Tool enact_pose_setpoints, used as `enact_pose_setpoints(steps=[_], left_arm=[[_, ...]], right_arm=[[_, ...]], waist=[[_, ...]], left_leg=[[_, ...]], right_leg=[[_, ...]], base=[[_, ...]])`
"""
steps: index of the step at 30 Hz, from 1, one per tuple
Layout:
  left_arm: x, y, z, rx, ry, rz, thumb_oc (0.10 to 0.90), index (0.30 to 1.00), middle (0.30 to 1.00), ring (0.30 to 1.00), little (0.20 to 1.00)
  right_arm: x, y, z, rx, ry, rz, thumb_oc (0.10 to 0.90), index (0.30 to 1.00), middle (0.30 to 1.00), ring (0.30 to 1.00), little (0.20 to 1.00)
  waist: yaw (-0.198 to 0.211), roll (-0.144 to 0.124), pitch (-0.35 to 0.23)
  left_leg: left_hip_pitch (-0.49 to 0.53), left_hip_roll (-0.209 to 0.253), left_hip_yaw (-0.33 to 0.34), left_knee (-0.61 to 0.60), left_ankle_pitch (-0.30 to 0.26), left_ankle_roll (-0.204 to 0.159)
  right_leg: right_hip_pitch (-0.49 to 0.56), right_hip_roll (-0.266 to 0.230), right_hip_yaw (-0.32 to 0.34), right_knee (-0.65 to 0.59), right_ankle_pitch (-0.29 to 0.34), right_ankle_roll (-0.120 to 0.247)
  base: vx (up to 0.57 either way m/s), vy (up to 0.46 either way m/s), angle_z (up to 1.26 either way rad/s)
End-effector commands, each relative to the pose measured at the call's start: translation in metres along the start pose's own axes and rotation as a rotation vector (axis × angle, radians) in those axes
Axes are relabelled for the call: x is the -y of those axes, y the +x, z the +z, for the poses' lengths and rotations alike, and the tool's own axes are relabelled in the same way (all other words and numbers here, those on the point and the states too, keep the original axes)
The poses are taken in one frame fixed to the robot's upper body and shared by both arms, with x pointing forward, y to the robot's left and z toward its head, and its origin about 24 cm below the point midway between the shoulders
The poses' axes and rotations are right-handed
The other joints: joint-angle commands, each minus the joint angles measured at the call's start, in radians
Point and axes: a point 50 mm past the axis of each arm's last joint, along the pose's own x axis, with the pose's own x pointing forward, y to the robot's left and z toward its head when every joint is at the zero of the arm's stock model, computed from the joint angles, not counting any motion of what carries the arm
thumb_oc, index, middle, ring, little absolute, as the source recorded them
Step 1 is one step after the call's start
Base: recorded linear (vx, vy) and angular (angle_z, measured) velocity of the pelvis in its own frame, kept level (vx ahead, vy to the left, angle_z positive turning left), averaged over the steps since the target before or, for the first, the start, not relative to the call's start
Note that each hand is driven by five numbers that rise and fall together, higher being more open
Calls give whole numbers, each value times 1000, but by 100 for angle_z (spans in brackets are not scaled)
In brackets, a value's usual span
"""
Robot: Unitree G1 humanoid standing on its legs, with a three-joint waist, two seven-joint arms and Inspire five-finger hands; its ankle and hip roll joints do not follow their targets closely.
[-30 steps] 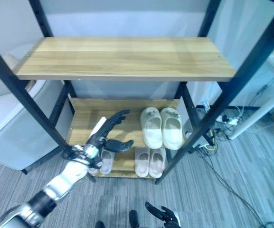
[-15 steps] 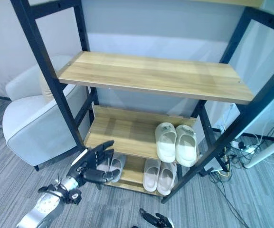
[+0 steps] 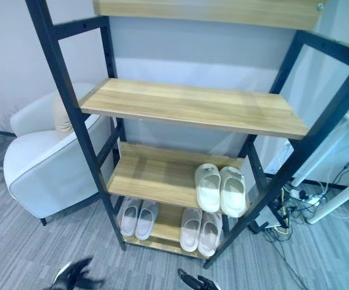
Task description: Arrange the slippers neatly on the shoe rack.
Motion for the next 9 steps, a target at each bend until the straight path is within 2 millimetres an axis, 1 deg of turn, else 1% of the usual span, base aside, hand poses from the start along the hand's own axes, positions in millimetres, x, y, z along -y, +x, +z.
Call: enact_pose_setpoints(steps=[1,2,3,5,9], left_arm=[[-30,3,4,-55,-28,198,800,900,900,900,900],[-36,0,-11,-124,-31,226,800,900,900,900,900],[-41,-4,-22,-174,-59,248,800,900,900,900,900],[-48,-9,-37,-236,-176,293,800,900,900,900,900],[-43,-9,-39,-229,-231,289,800,900,900,900,900]], right_arm=[[26,0,-9,-33,27,-56,800,900,900,900,900],[30,0,-9,-41,29,-63,800,900,900,900,900],[33,0,-8,-43,29,-70,800,900,900,900,900],[41,1,-4,-40,41,-88,800,900,900,900,900],[44,1,0,-32,51,-95,800,900,900,900,900]], waist=[[8,6,-25],[10,5,-29],[13,3,-33],[20,0,-40],[26,0,-42]], left_leg=[[-5,8,-34,3,-61,-48],[-3,9,-32,3,-62,-49],[-1,9,-32,3,-64,-50],[1,10,-33,3,-64,-51],[1,11,-31,3,-63,-51]], right_leg=[[-3,-36,-83,23,-55,85],[-1,-36,-85,22,-55,85],[1,-36,-86,20,-56,85],[3,-36,-88,18,-57,84],[5,-37,-93,17,-57,84]], base=[[19,8,12],[31,9,6],[0,0,0],[0,0,0],[0,0,0]])
